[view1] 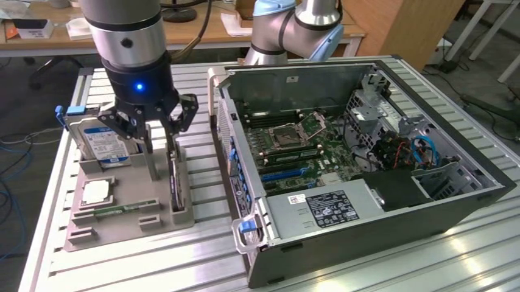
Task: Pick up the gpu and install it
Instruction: 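Pick up the gpu and move the gpu toward the slot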
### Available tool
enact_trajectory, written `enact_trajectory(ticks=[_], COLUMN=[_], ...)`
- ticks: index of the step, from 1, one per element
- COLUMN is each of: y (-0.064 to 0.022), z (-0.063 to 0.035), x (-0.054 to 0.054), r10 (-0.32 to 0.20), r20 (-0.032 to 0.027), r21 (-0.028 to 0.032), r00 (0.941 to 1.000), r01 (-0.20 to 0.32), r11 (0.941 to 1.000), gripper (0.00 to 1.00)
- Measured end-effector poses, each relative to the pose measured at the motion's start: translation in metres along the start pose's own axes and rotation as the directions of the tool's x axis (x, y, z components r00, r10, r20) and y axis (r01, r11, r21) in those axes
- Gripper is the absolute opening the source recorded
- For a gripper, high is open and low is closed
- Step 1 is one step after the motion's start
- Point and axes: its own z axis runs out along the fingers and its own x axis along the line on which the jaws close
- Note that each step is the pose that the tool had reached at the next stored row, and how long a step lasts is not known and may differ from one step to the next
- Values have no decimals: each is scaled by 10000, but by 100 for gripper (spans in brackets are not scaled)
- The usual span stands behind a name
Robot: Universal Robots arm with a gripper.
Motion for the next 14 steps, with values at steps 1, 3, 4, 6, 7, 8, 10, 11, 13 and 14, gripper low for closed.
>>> enact_trajectory(ticks=[1, 3, 4, 6, 7, 8, 10, 11, 13, 14], y=[0, -1, -1, -2, -3, -3, -4, -4, -5, -5], z=[5, 16, 21, 33, 38, 44, 54, 60, 70, 76], x=[0, 0, 1, 1, 1, 1, 1, 1, 2, 2], r10=[-1, -1, -2, -3, -3, -4, -5, -5, -6, -6], r20=[0, 0, -1, 0, 0, 0, 0, 0, -1, 0], r21=[0, 1, 1, 0, 0, 0, 0, 0, 0, 0], r00=[10000, 10000, 10000, 10000, 10000, 10000, 10000, 10000, 10000, 10000], r01=[1, 1, 2, 3, 3, 4, 5, 5, 6, 6], r11=[10000, 10000, 10000, 10000, 10000, 10000, 10000, 10000, 10000, 10000], gripper=[41, 41, 41, 41, 41, 41, 41, 41, 41, 41])
